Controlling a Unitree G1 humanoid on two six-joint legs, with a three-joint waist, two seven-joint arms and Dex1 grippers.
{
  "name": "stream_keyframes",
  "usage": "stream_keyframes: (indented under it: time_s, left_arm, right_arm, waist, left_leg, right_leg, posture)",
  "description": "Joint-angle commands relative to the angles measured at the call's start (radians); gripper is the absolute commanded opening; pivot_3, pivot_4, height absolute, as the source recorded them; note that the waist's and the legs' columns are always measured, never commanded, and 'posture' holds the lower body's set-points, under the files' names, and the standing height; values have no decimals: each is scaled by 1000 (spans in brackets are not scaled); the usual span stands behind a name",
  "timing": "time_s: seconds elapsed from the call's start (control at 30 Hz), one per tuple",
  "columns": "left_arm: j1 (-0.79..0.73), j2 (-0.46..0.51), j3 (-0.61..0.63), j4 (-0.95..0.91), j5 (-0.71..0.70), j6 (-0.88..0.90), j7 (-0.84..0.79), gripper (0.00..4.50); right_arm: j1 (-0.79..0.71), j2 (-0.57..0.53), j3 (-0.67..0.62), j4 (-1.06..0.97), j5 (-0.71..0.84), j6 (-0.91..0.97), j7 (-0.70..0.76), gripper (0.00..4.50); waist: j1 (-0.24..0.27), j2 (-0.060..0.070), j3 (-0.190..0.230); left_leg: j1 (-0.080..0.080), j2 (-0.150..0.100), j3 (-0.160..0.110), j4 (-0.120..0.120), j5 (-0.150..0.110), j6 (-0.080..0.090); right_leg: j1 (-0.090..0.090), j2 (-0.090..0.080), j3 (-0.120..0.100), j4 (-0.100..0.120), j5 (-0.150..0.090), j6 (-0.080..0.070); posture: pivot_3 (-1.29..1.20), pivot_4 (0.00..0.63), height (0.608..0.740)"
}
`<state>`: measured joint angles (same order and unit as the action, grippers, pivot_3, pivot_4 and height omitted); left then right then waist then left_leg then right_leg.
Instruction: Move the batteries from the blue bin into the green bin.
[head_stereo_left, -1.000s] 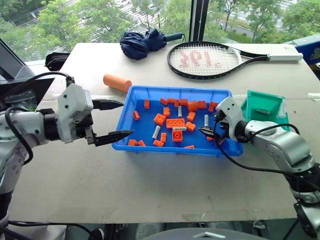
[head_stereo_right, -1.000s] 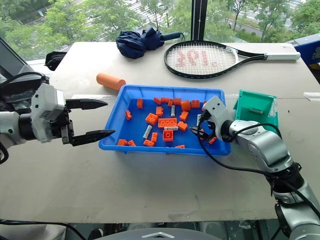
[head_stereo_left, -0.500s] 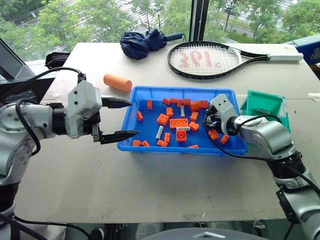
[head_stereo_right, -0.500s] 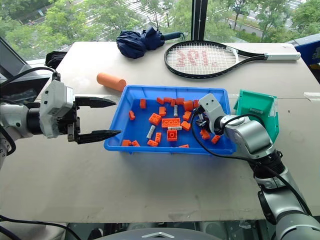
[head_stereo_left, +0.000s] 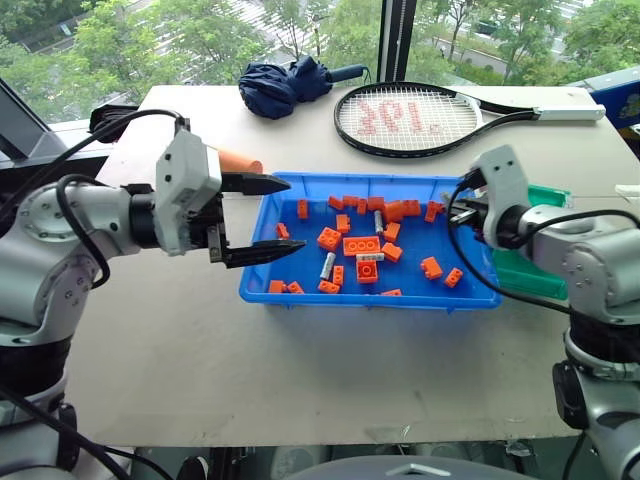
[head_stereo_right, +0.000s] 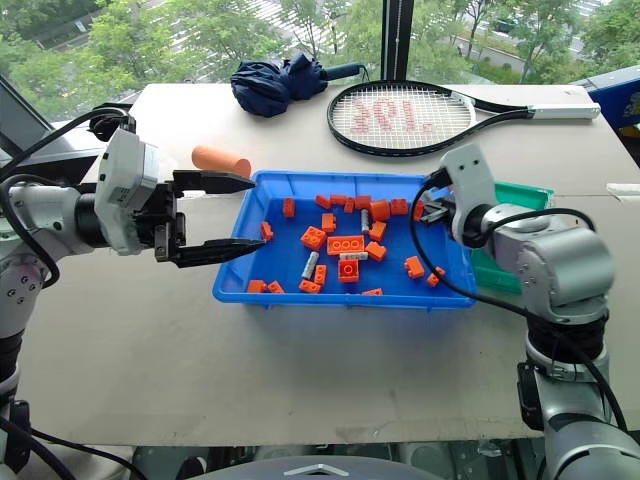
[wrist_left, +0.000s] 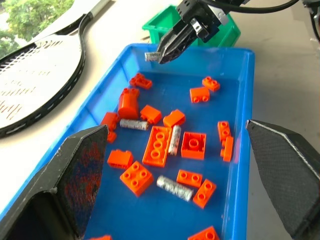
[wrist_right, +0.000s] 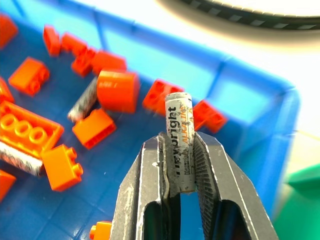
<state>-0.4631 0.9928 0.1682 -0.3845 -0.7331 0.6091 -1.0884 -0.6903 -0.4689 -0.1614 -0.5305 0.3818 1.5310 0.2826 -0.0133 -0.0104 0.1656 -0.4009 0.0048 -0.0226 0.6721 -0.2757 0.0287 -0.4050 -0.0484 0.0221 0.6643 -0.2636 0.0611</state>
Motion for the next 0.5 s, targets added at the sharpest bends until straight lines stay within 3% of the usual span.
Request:
stream_keyframes:
  time_s: [0.03, 0.2, 0.4, 0.43, 0.5]
  left_arm:
    - [-58, -38, -25, -22, -17, 18, 28, 4500]
    - [-149, -129, -93, -14, -29, 39, 44, 4500]
    - [-230, -191, -159, 6, -1, 61, 53, 4500]
    - [-232, -189, -161, 10, 5, 58, 49, 4500]
    - [-232, -185, -162, 16, 13, 55, 42, 4500]
  right_arm:
    - [-1, -85, -127, -83, -10, 79, 2, 23]
    - [130, -226, -216, -63, -43, 50, 15, 23]
    - [250, -269, -227, -12, -54, -64, 39, 23]
    - [258, -274, -227, -9, -53, -77, 44, 967]
    - [263, -273, -228, -5, -55, -98, 43, 1703]
  waist:
    - [3, 0, 0]
    - [6, 0, 0]
    - [-10, 0, 0]
    - [-13, 1, 0]
    - [-17, 1, 0]
  left_leg:
    - [0, 0, 0, 0, 0, 0]
    - [-1, -1, 0, 0, 0, 0]
    - [1, -2, 2, 0, 0, 0]
    - [1, -2, 3, 0, 0, 0]
    - [1, -1, 2, 0, 0, 0]
  right_leg:
    - [0, 0, 0, 0, 0, 0]
    - [0, -1, 0, -1, 0, 0]
    - [0, 0, 3, 1, 0, 0]
    - [0, 1, 4, 1, 0, 0]
    - [0, 1, 3, 1, 0, 0]
  posture:
    - [0, 150, 740]
    - [0, 150, 740]
    - [0, 150, 740]
    - [0, 150, 740]
    - [0, 150, 740]
